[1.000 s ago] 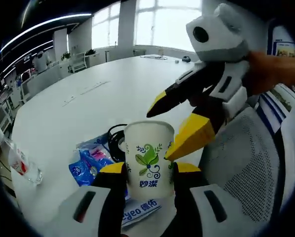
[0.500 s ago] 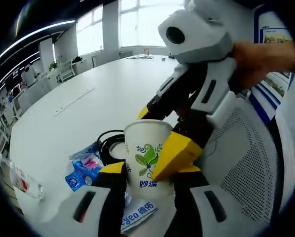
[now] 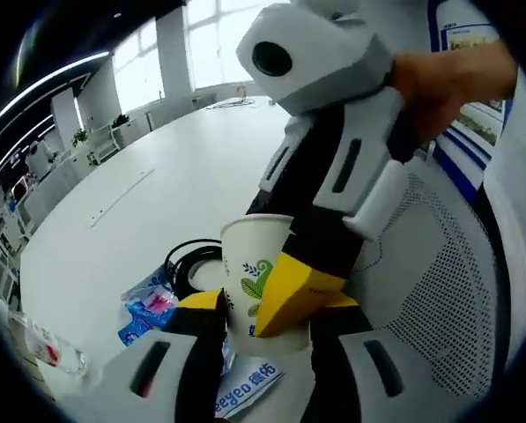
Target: Arrange the tabletop items into an orderly group along one side of the table until the central work area is clear of visible clutter.
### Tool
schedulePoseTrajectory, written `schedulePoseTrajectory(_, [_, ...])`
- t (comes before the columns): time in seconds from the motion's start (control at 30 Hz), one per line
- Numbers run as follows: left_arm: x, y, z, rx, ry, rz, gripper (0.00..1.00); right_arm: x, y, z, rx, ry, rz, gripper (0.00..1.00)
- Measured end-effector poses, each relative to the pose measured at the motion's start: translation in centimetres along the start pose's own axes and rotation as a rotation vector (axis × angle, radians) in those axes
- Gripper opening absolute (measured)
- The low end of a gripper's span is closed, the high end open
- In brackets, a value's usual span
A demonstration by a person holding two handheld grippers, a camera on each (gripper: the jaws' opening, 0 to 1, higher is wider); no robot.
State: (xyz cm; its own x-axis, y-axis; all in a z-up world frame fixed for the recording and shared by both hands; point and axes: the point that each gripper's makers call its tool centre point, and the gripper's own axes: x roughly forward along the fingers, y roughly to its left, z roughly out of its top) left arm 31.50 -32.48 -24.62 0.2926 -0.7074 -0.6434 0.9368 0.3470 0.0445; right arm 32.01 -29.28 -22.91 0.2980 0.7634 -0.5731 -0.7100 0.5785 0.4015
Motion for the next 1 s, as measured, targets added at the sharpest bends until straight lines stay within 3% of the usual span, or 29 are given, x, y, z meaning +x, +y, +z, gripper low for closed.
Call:
schedulePoseTrajectory(0.13, [0.1,-0.3,-0.2,0.0,0.002,-0.006,0.37,0.2,0.4,0.0,0.003,-0.004,0.016,0.09])
schedulePoseTrajectory(0.53, [-0.2,-0.1,-0.5,0.001,0.013,0.011,0.38,0.4,0.8,0.1,0.036,-0.024,0.016,0.04])
schedulePoseTrajectory(1.0, [-0.7,1.9,-0.7,-0.087,0.015,0.132,0.39,0.9,0.1,1.3,0.009,-0.059,0.002,0.02])
